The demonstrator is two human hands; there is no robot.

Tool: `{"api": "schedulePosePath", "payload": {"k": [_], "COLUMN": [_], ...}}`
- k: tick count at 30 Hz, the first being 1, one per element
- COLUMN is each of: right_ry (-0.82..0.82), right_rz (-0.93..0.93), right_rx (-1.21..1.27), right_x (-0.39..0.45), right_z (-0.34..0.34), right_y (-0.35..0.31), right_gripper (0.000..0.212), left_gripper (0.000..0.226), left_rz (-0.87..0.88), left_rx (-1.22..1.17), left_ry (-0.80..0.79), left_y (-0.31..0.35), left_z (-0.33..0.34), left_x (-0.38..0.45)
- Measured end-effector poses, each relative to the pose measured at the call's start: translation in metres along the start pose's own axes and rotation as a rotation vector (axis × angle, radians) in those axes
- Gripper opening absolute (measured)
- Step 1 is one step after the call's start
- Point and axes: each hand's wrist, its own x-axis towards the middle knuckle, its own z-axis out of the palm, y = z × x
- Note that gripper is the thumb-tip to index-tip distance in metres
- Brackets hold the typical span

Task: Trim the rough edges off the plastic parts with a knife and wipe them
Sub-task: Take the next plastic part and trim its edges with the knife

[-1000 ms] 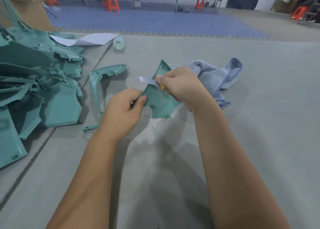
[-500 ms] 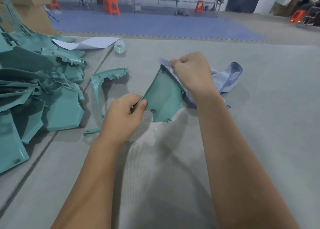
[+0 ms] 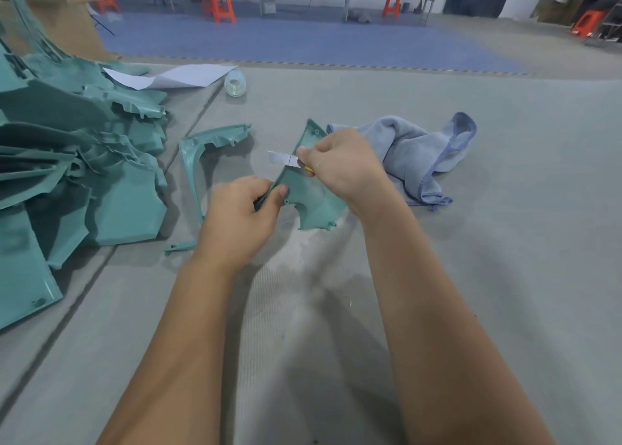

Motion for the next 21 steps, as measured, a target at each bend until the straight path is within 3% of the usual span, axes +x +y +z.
{"api": "schedulePosePath", "payload": {"k": [4, 7, 10, 14, 17, 21], "right_ry": [0.144, 0.23, 0.279, 0.08, -0.148, -0.105], "right_rz": [0.003, -0.004, 0.001, 0.004, 0.047, 0.035], "right_rx": [-0.064, -0.16, -0.201, -0.043, -0.045, -0.084], "right_x": [0.017, 0.027, 0.028, 0.014, 0.002, -0.004], "right_z": [-0.015, -0.024, -0.022, -0.011, -0.01, -0.004], "right_y": [-0.001, -0.005, -0.009, -0.012, -0.011, -0.008], "right_gripper": [0.031, 0.047, 0.049, 0.031, 0.037, 0.031], "left_gripper": [0.038, 0.038, 0.04, 0.039, 0.037, 0.042], "left_rz": [0.024, 0.019, 0.01, -0.025, -0.036, -0.029], "left_rx": [0.004, -0.01, -0.002, -0.018, -0.039, -0.01], "left_ry": [-0.003, -0.003, 0.0, 0.006, 0.011, 0.023], "left_y": [0.001, 0.001, -0.001, -0.002, 0.0, 0.0], "left_z": [-0.001, 0.0, 0.001, 0.002, 0.002, 0.002], "left_x": [-0.001, -0.001, -0.001, -0.001, -0.001, -0.001]}}
